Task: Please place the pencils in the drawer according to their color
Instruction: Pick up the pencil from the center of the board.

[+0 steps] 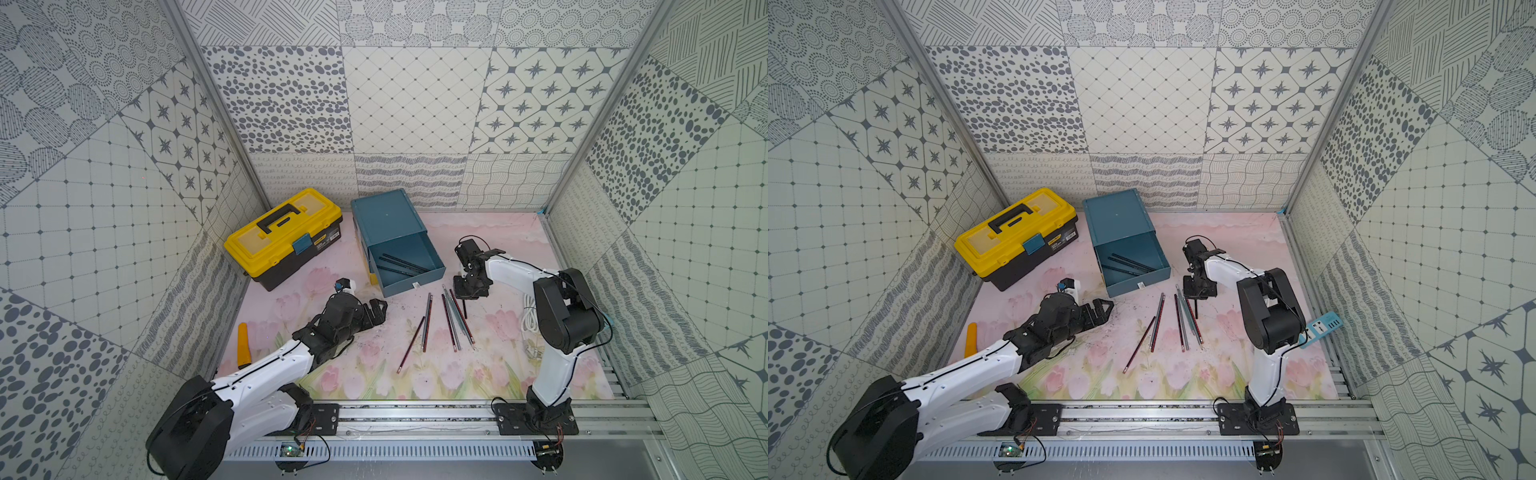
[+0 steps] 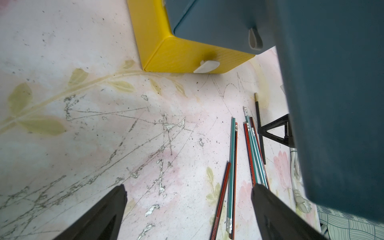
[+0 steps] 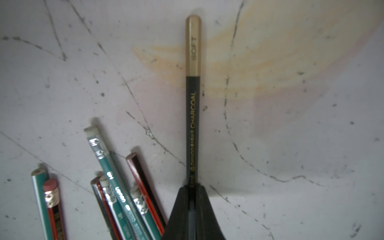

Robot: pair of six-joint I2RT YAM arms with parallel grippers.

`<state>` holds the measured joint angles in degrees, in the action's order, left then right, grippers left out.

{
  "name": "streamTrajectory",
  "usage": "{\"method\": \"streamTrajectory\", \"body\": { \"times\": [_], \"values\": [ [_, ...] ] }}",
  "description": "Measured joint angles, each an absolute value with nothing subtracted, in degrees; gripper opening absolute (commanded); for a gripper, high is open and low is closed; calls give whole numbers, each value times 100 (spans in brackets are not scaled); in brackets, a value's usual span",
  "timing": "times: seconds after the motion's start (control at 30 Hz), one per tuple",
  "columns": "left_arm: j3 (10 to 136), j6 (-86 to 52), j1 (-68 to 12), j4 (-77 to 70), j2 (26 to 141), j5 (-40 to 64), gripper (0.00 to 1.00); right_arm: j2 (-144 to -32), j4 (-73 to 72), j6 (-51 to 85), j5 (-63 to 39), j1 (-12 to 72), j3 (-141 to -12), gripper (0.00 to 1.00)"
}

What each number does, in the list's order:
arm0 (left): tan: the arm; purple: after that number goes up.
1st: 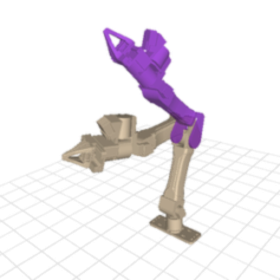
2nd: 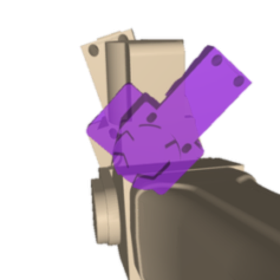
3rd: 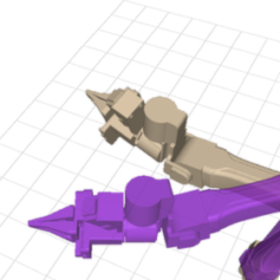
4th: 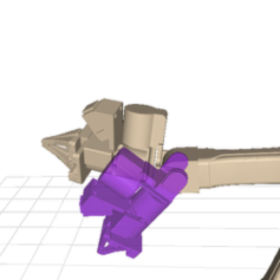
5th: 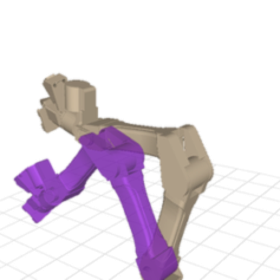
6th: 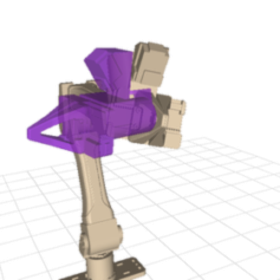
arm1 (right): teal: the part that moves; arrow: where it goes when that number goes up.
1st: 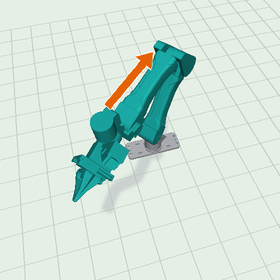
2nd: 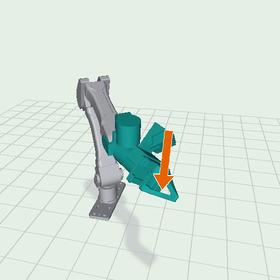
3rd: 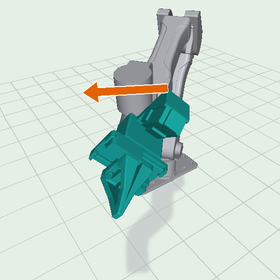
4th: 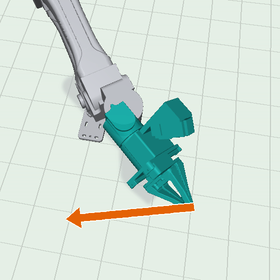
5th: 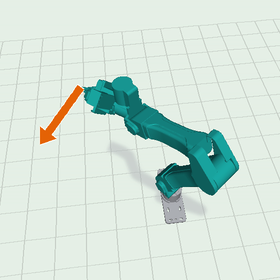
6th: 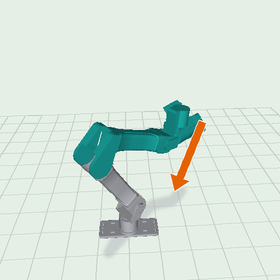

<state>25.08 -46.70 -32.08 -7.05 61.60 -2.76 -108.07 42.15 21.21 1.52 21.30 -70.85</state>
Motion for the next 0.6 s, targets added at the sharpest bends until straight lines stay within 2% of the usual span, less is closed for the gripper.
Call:
{"method": "streamTrajectory", "body": {
  "times": [0.6],
  "values": [
    [2517, -4683, -3208, -864, 6261, -276, 99, -10838, 4438, 1647, 399, 1981, -7354, 0]
  ]
}}
